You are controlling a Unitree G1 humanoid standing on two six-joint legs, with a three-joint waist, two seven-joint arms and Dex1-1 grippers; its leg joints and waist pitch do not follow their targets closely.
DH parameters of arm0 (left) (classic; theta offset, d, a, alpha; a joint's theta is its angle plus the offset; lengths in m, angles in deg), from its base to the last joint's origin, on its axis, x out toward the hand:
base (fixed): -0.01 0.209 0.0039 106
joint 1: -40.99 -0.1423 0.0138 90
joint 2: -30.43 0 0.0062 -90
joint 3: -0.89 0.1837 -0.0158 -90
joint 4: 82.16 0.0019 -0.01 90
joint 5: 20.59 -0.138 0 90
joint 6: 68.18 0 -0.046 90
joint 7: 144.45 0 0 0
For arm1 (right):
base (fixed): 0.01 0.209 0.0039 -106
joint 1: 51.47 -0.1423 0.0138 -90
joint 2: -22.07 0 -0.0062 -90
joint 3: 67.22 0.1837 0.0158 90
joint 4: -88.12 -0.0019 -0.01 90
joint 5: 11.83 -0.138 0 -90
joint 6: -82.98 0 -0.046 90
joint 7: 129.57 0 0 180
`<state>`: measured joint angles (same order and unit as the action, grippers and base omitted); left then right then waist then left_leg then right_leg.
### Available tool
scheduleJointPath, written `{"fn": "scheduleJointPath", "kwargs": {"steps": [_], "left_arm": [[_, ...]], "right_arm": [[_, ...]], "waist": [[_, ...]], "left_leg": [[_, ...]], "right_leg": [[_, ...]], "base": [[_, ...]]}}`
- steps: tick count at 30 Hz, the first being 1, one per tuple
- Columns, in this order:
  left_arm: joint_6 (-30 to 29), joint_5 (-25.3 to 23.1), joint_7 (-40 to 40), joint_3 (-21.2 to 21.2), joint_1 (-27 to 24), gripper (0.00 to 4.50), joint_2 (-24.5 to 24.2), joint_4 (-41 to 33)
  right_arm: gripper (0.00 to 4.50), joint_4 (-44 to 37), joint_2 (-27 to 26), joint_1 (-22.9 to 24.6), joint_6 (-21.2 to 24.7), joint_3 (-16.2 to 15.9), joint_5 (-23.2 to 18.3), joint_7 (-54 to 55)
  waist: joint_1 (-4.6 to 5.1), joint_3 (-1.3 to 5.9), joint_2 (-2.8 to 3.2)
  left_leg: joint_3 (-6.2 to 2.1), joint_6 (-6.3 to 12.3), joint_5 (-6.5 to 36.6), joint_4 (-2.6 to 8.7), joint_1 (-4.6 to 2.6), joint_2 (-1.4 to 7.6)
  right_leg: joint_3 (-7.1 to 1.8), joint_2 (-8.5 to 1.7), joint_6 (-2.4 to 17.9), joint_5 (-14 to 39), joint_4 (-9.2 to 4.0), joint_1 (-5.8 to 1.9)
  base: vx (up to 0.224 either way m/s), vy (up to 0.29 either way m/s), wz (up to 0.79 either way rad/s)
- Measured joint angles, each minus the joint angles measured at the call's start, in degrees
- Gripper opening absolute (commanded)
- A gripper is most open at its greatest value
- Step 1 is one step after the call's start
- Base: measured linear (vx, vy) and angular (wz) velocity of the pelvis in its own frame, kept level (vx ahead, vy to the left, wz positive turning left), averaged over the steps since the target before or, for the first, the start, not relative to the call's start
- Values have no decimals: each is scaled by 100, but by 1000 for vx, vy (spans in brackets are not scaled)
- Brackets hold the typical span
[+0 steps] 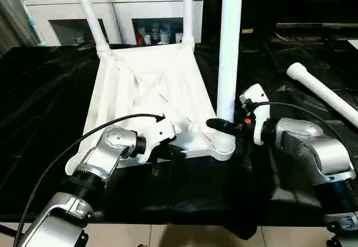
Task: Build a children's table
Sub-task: Pick table leg
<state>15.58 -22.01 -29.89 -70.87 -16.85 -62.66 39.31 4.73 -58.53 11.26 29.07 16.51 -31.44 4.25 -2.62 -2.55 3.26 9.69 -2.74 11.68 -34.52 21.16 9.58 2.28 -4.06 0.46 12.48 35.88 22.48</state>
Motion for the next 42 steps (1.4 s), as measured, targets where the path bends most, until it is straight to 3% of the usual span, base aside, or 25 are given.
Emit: {"fn": "scheduleJointPath", "kwargs": {"steps": [9, 17, 26, 36, 42], "left_arm": [[-83, -2, 97, -12, -85, 0, 35, -151], [-54, -2, 200, -25, -121, 0, 101, -117], [18, -6, 270, -41, -118, 0, 167, 44], [43, -14, 293, -43, -107, 0, 189, 78], [101, -54, 289, -41, -121, 0, 117, 71]], "right_arm": [[185, 394, -460, 377, -529, 618, -342, 99], [185, 421, -863, 903, -1319, 976, -526, 324], [185, 178, -1067, 1431, -2261, 825, -193, 609], [185, 143, -1066, 1444, -2448, 744, -27, 640], [185, 125, -784, 1342, -2448, 435, 231, 438]], "waist": [[25, 0, -14], [27, 27, 30], [69, 56, 78], [70, 58, 78], [86, 52, 45]], "left_leg": [[3, 1, 1, 0, 1, 0], [5, 0, 1, 0, -1, 0], [5, -26, 21, 2, -18, -1], [6, -25, 21, 3, -18, -2], [7, -26, 21, 3, -21, -2]], "right_leg": [[-3, 0, 0, 0, 0, -1], [1, -4, 0, 0, -2, -11], [5, -9, -1, 0, -17, -43], [8, -12, -2, 1, -20, -46], [7, -13, -4, 2, -20, -46]], "base": [[0, 0, 0], [0, 0, 0], [0, 0, 0], [0, 0, 0], [0, 0, 0]]}}
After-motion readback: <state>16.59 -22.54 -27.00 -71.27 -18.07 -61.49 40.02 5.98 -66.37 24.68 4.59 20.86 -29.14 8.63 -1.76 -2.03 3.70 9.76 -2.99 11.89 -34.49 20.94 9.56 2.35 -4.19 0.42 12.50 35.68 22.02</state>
